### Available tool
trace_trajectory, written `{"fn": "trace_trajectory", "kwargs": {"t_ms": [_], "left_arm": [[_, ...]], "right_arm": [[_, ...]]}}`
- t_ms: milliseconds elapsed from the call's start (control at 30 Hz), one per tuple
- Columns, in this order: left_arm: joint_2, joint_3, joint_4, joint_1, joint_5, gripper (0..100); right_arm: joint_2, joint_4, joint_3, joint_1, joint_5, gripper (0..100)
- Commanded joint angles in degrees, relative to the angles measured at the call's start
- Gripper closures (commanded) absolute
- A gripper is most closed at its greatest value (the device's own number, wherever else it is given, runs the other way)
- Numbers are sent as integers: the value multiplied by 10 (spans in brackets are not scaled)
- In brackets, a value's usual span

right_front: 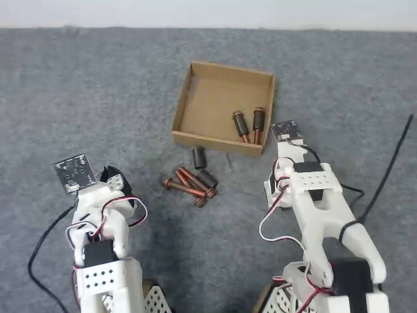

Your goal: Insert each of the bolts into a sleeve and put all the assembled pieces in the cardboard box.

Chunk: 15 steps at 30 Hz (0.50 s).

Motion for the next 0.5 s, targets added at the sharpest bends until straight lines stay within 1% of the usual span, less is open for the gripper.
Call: {"fn": "trace_trajectory", "kwargs": {"t_ms": [0, 100, 300, 467], "left_arm": [[-4, -7, 2, -1, -5, 989], [-4, -7, 2, -1, -5, 989], [-4, -7, 2, -1, -5, 989], [-4, -7, 2, -1, -5, 989]], "right_arm": [[-48, 29, -8, 6, 9, 904], [-62, 44, -2, 7, 8, 894], [-65, 0, 22, 10, 8, 879], [-65, -4, 33, 10, 9, 879]]}}
